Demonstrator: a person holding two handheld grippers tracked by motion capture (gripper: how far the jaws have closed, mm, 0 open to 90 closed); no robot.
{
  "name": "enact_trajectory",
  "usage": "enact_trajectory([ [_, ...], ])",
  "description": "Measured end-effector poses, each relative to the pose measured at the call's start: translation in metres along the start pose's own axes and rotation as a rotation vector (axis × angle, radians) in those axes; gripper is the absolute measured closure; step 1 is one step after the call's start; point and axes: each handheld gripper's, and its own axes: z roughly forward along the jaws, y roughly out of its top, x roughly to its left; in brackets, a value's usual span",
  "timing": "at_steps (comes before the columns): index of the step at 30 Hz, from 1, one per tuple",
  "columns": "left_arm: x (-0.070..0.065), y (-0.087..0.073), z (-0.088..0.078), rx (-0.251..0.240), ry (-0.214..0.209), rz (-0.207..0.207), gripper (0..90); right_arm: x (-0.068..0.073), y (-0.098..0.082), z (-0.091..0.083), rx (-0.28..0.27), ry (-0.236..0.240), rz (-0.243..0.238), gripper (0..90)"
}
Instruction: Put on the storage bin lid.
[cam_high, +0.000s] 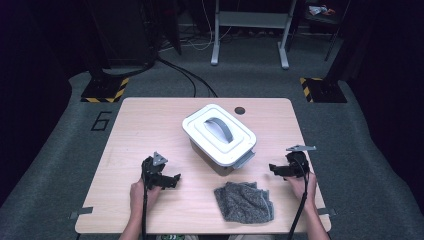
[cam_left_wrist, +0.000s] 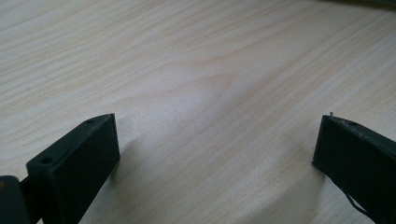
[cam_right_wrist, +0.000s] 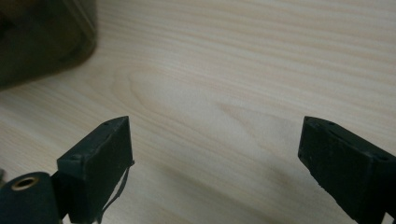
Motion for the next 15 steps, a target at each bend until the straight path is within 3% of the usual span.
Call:
enact_trajectory([
  [5, 0.000, 0.000, 0.000, 0.000, 0.000, 0.000, 0.0, 0.001, -0.009, 0.007, 0.011, -0.003, -0.002, 8.7],
  [8, 0.000, 0.000, 0.000, 0.000, 0.000, 0.000, 0.0, 0.003, -0.013, 0.008, 0.000, -0.023, -0.025, 8.8],
  [11, 0.000, 0.000, 0.000, 0.002, 0.003, -0.004, 0.0, 0.005, -0.020, 0.011, -0.048, -0.062, -0.082, 7.5],
  [15, 0.000, -0.001, 0.000, -0.003, 0.012, -0.009, 0.0, 0.005, -0.020, 0.011, -0.047, -0.052, -0.076, 6.9],
])
